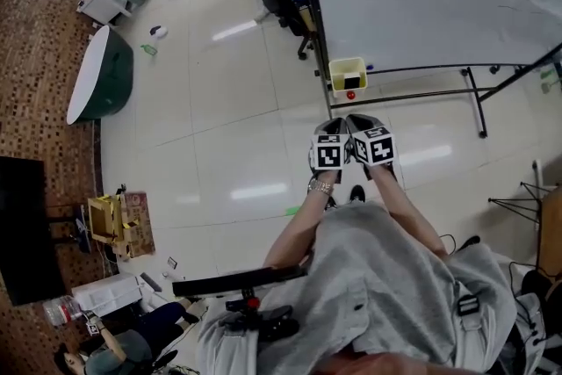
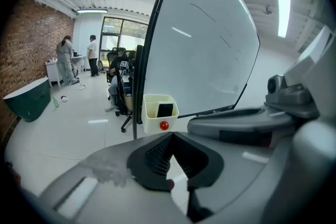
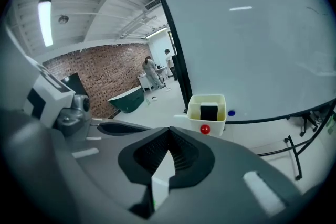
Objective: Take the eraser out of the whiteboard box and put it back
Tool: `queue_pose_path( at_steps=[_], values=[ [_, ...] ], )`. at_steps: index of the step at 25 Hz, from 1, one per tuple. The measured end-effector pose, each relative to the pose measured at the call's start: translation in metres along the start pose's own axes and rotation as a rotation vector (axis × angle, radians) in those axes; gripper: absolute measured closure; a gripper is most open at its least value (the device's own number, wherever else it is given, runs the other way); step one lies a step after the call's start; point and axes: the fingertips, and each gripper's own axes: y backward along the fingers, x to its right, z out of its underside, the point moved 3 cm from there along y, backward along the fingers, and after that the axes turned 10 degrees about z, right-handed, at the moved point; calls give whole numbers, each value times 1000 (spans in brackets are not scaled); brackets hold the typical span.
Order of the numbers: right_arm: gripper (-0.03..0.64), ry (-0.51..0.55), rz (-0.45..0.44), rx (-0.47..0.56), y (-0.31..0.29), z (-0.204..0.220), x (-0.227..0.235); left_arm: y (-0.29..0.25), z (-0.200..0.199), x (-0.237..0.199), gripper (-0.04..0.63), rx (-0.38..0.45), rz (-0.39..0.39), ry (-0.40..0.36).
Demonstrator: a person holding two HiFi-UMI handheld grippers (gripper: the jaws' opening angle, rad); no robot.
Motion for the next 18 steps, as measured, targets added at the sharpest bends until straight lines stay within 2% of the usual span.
queue_pose_path(
  at_steps=[3, 13, 18],
  values=[
    [615, 0, 1, 5, -1, -3, -9, 7, -7, -7, 592, 8, -10, -13],
    [615, -20, -4, 11, 0, -2, -16, 12, -9, -14, 591, 10, -21, 24],
    [615, -38, -11, 27, -3, -1, -21, 21, -7, -22, 546, -9, -76, -19]
  ],
)
